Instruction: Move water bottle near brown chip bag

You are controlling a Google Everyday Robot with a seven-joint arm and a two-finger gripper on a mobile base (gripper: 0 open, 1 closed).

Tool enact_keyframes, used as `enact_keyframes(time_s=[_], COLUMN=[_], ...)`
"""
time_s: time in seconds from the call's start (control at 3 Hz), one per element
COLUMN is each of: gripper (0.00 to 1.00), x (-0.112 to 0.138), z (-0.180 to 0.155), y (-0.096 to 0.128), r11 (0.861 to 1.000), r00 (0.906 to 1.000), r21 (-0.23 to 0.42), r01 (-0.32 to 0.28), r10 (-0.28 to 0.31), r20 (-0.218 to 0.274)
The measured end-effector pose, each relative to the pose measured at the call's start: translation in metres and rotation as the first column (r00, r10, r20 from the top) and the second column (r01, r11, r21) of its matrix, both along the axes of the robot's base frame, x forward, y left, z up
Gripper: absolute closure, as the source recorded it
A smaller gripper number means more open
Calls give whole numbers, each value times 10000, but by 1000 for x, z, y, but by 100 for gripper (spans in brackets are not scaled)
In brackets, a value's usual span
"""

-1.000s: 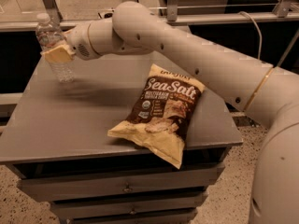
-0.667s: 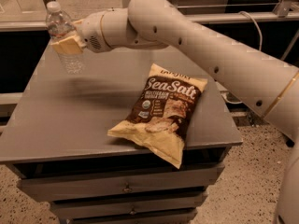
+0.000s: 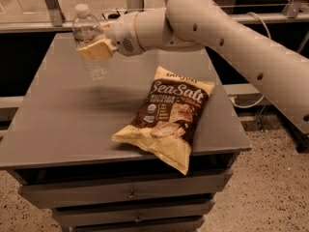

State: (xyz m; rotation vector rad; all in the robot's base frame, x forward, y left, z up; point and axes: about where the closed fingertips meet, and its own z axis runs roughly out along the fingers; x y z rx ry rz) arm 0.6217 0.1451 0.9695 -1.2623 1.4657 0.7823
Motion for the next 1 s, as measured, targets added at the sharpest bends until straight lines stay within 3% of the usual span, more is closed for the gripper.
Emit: enact_keyframes(time_s=[1.0], gripper=[100], x=[-10], z=[-40], y=[-63], r11=[9992], r00=[9962], r21=[-219], r01=[324], r10=[-341], r20=[-798])
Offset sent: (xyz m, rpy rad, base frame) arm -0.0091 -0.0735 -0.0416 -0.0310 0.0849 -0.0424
